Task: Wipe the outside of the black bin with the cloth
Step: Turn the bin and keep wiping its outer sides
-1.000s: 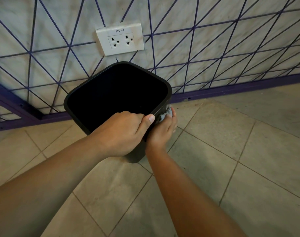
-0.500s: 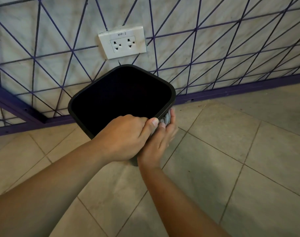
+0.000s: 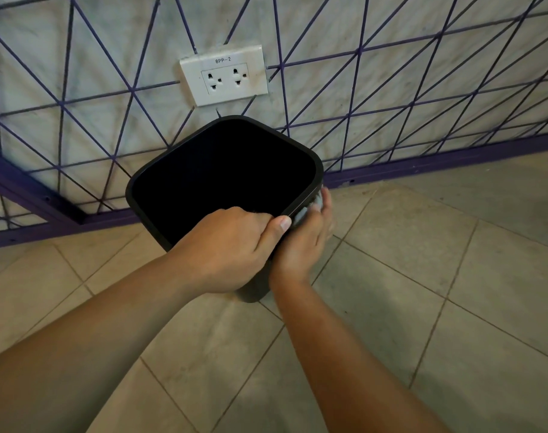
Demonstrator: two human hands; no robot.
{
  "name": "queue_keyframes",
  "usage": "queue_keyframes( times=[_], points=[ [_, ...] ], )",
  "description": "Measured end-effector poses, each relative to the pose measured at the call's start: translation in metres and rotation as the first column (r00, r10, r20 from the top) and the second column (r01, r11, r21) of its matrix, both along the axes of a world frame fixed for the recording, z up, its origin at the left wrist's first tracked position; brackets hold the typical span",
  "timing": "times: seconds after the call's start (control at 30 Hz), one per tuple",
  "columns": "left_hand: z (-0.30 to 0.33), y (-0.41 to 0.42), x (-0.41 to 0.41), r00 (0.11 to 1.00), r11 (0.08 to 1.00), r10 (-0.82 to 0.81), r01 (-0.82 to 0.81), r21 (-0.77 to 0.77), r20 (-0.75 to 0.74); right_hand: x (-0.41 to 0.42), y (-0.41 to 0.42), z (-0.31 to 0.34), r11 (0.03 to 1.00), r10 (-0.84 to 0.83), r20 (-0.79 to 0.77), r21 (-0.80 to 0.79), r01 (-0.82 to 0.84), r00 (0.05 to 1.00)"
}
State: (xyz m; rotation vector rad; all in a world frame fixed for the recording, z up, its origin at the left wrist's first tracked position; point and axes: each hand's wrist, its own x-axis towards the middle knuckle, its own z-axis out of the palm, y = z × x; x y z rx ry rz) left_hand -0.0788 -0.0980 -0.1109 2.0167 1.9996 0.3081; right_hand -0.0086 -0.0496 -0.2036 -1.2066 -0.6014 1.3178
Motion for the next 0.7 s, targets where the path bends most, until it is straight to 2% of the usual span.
queue_keyframes(
  times=[0.07,0.13,0.2,0.27,0.33,0.43,0.47,0.6,0.63,0.7],
  points=[
    [-0.001,0.001,-0.001,1.000,1.000,-0.015,0.015,-0.012,0.019,-0.008,-0.019,0.013,0.989,-0.042,0.087,0.148,0.029,0.995],
    [-0.002,0.001,-0.001,1.000,1.000,-0.025,0.025,0.008,-0.003,-0.013,-0.028,-0.006,0.979,-0.079,0.131,0.198,0.052,0.988],
    [-0.002,0.000,0.000,0.999,0.999,-0.020,0.021,0.036,-0.037,-0.008,-0.012,-0.031,0.999,-0.040,0.100,0.008,0.039,0.994],
    [-0.001,-0.001,0.000,0.999,0.999,-0.012,0.013,0.031,-0.036,0.001,0.003,-0.036,0.985,0.015,-0.012,-0.174,-0.016,1.000],
    [0.000,0.000,0.000,1.000,1.000,-0.015,0.015,0.023,-0.005,0.003,0.002,-0.016,0.995,0.013,-0.020,-0.096,-0.015,1.000],
    [-0.002,0.001,-0.001,0.999,0.999,-0.029,0.029,0.020,0.024,-0.008,-0.024,0.006,0.991,-0.031,0.098,0.133,0.017,0.995],
    [-0.002,0.000,-0.001,1.000,0.999,-0.029,0.028,0.027,0.013,-0.010,-0.028,-0.004,0.988,-0.049,0.119,0.152,0.031,0.992],
    [-0.001,0.001,-0.001,1.000,1.000,-0.013,0.013,0.028,-0.010,-0.003,-0.001,-0.024,0.995,0.001,-0.004,-0.101,-0.001,1.000],
    [-0.001,0.001,-0.002,1.000,1.000,-0.012,0.012,0.014,0.010,-0.003,-0.002,-0.017,0.998,-0.002,0.011,-0.062,0.002,1.000],
    [-0.001,0.003,-0.004,0.999,1.000,-0.027,0.027,-0.006,0.044,-0.006,-0.018,0.003,0.991,-0.021,0.102,0.134,0.007,0.995]
  ],
)
